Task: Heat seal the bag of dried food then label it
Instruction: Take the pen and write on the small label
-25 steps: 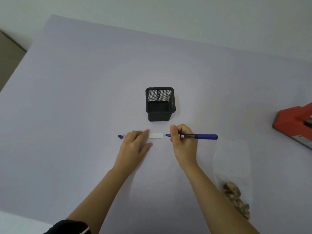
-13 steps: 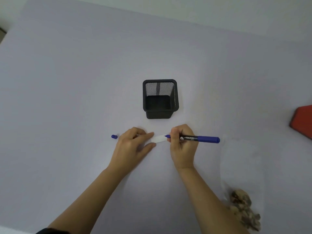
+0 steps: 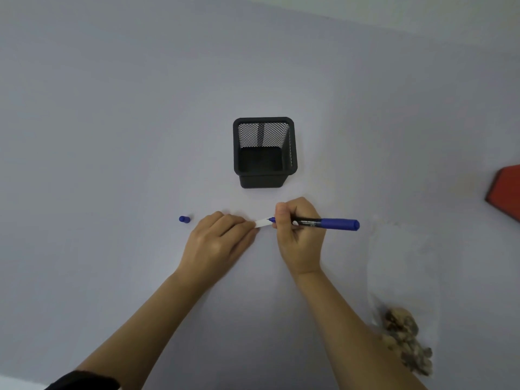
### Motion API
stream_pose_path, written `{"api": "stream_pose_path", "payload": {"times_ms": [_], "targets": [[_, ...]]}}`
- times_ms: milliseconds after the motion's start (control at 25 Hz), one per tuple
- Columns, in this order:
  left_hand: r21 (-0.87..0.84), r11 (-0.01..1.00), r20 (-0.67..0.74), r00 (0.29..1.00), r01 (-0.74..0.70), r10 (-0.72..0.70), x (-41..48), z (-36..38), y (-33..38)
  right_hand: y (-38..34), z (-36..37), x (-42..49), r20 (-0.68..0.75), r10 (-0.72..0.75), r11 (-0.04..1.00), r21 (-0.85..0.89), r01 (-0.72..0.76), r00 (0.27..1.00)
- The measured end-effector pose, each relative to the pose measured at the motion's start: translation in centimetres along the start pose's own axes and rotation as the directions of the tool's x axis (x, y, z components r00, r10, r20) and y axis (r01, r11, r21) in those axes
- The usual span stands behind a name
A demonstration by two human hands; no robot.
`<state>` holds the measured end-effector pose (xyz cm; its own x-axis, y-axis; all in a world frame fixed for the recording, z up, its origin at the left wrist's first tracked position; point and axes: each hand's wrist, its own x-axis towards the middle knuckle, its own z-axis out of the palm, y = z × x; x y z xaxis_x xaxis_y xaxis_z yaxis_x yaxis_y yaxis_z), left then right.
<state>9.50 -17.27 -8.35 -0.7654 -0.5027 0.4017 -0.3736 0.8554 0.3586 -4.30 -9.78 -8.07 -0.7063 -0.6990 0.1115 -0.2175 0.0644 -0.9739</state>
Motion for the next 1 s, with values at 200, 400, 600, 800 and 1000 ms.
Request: {"api": "stream_pose_path", "payload": {"times_ms": [200, 400, 600, 800, 1000], "targets": [[-0.013, 1.0, 0.014, 1.0, 0.015, -0.015, -0.06, -0.07, 0.17, 0.29, -0.12, -0.19, 0.025, -0.011, 0.999, -0.036, 0.012, 1.0], [-0.045, 0.998, -0.032, 0.999, 0.038, -0.04, -0.01, 0.09, 0.07, 0.13, -0.03, -0.33, 0.049, -0.105, 0.987, -0.121, 0.111, 0.993], [-0.058, 0.997, -0.034, 0.998, 0.049, -0.051, -0.11, 0.03, 0.08, 0.1, -0.01, -0.5, 0.059, -0.153, 0.975, -0.156, 0.161, 0.986], [-0.058, 0.998, -0.037, 0.999, 0.034, -0.036, 0.06, -0.15, 0.18, 0.41, 0.12, -0.53, 0.077, -0.17, 0.967, -0.181, 0.182, 0.982], [-0.065, 0.997, -0.048, 0.998, 0.045, -0.049, 0.04, -0.04, 0.14, 0.35, 0.24, -0.6, 0.069, -0.195, 0.962, -0.182, 0.204, 0.978]]}}
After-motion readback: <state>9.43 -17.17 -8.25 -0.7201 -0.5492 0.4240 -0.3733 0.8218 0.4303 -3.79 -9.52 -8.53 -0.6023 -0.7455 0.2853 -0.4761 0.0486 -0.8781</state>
